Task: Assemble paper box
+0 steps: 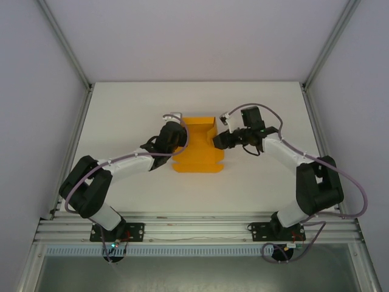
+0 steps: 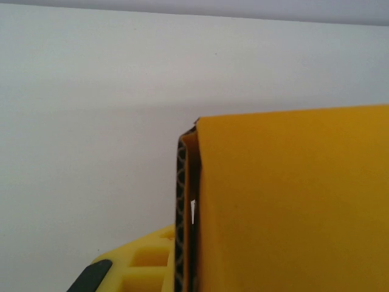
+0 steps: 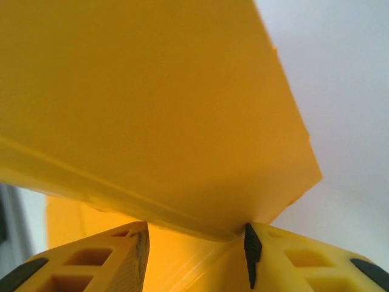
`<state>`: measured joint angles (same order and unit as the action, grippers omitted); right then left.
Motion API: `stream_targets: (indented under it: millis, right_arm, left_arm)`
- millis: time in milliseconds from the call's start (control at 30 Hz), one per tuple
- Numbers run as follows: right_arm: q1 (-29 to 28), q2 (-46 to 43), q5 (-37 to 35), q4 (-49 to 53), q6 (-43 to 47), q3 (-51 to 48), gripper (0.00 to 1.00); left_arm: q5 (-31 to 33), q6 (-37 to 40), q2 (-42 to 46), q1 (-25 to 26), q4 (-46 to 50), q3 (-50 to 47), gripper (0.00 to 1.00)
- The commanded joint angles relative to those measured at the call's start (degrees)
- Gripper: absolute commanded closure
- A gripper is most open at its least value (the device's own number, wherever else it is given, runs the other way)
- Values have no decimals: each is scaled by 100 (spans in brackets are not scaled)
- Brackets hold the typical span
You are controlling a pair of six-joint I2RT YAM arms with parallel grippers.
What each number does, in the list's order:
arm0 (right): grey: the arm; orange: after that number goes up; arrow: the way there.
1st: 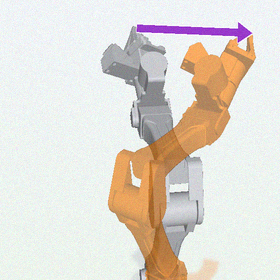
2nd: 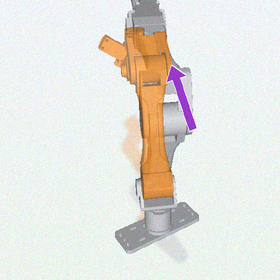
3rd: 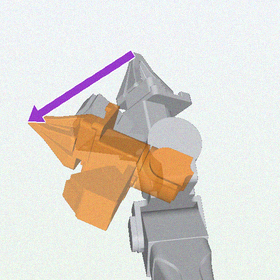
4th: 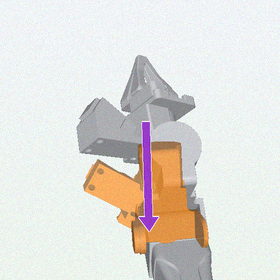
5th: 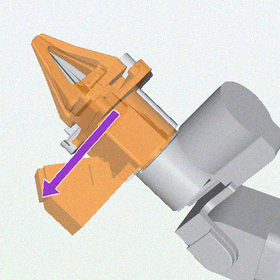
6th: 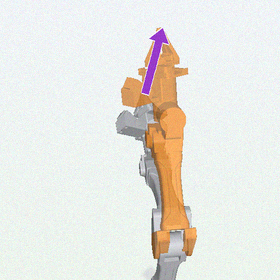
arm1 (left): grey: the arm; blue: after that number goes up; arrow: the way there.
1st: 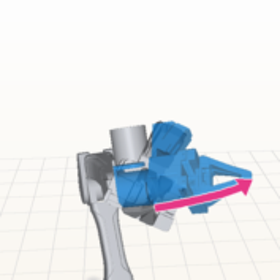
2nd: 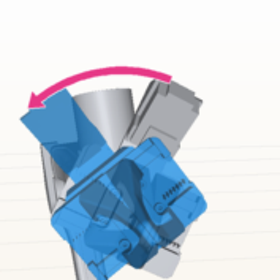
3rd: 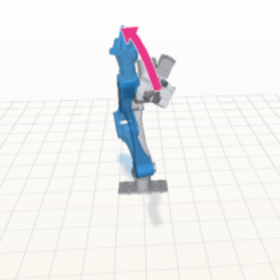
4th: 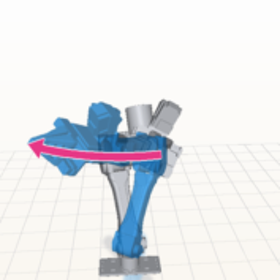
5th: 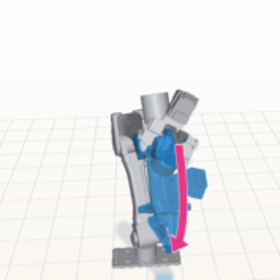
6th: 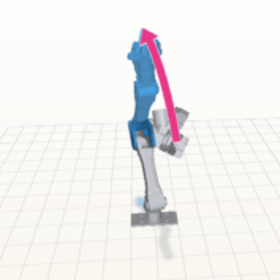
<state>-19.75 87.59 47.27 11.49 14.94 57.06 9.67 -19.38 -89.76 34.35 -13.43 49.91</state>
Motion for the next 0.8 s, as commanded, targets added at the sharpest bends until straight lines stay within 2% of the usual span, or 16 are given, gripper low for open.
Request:
stream_targets:
  millis: [0, 100, 200, 367, 567, 667, 767]
  right_arm:
    - [-21, -289, -1429, -822, -192, -108, 54]
    - [-38, -448, -1913, -827, -73, -83, 55]
    - [-53, -491, -1658, -771, 55, -28, 55]
    - [-104, -308, -800, -624, 222, 113, 54]
    - [-200, -30, -926, -922, -56, 212, 54]
    - [-400, 64, -1402, -1036, -81, 254, 56]
    - [-606, 173, -2426, -1331, -361, 246, 61]
  left_arm:
    - [-14, 122, -66, -3, 102, 160, 100]
    - [-60, 188, -83, 16, 138, 161, 100]
    - [-111, 208, -163, 8, 207, 214, 100]
    - [-205, 180, -295, 10, 227, 330, 100]
    - [-277, 146, -314, 10, 179, 370, 100]
    - [-306, 117, -313, 10, 179, 382, 100]
    - [-317, 109, -292, 19, 174, 399, 100]
